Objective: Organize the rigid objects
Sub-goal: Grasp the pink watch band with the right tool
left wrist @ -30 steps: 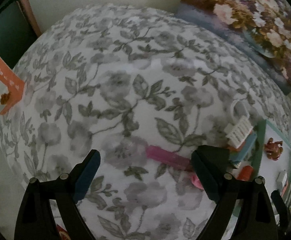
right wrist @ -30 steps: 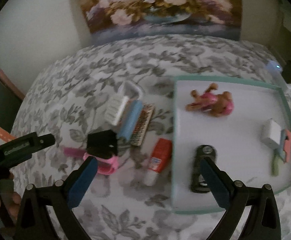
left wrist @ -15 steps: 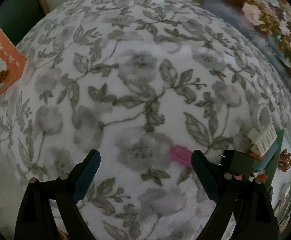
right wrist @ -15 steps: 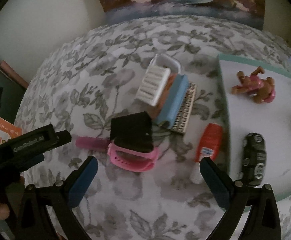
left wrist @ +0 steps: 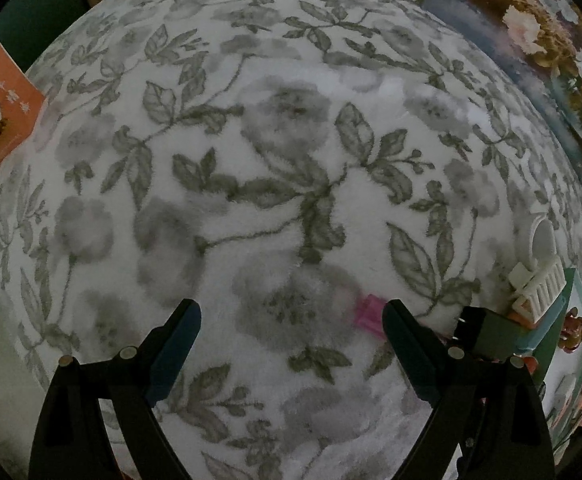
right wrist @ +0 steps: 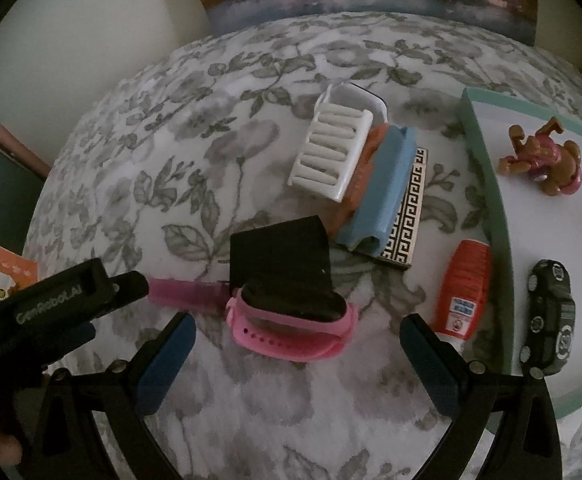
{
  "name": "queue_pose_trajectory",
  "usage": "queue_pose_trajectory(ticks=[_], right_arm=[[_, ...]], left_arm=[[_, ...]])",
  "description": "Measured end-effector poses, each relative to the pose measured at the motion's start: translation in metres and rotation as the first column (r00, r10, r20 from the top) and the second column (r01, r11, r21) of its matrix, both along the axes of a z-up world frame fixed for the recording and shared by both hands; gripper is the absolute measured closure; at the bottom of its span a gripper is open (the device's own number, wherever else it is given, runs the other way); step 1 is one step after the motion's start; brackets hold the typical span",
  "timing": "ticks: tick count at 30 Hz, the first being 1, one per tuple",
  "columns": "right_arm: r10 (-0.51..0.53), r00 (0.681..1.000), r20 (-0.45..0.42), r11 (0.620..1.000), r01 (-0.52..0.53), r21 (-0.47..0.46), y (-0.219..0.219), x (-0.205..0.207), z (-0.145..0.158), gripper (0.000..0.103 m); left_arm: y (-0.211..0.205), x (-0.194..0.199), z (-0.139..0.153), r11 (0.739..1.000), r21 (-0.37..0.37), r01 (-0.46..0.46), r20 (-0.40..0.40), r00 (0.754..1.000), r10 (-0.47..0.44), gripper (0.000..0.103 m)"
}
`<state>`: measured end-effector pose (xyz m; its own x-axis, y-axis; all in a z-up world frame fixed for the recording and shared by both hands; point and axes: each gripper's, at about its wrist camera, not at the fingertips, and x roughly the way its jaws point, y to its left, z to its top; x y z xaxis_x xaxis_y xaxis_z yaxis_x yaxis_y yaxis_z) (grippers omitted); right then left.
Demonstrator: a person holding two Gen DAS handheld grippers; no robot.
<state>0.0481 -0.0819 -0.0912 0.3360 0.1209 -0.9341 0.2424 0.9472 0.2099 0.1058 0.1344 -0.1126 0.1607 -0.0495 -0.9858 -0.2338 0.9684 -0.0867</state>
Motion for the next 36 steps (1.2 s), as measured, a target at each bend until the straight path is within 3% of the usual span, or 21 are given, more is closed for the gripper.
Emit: queue_pose_trajectory(ticks=[3,7,11,19,27,36], right_arm=[[-0.01,1.0,0.0,1.0,0.01,-0.003,0.001,0.004,-0.004,0.001],[-0.016,1.0,-0.003,1.0,0.016,-0.003,0.002,0.006,-0.007,0.012],[-0.011,1.0,-0.004,1.0,0.011,-0.005,0.005,0.009,-0.009,0.016],[0.001,1.0,0.002,1.0,-0.001,0.005,0.004,0.008,-0.007,0.037],[0.016,1.0,-0.018,1.0,-0.015,0.016,0.001,0.006,-0.003,0.037],[0.035,0.999,-0.018,0.999,-0.035,-0.014,-0.011,-0.001,0.02,0.038]], left_arm=[[0.002,0.003,-0.002,1.0,0.005,0.002,0.0,1.0,-0.002,0.01],[0.001,0.007,-0.006,1.0,0.011,0.008,0.0,1.0,-0.008,0.01],[0.0,0.009,-0.006,1.0,0.014,0.012,-0.001,1.0,-0.012,0.01],[-0.008,0.009,0.001,1.0,0.014,0.024,0.003,1.0,-0.025,0.01],[-0.016,0.012,0.002,0.999,-0.015,0.049,-0.003,0.999,-0.049,0.01],[-0.031,0.008,0.004,0.995,-0.042,0.089,-0.007,0.996,-0.089,0.01]])
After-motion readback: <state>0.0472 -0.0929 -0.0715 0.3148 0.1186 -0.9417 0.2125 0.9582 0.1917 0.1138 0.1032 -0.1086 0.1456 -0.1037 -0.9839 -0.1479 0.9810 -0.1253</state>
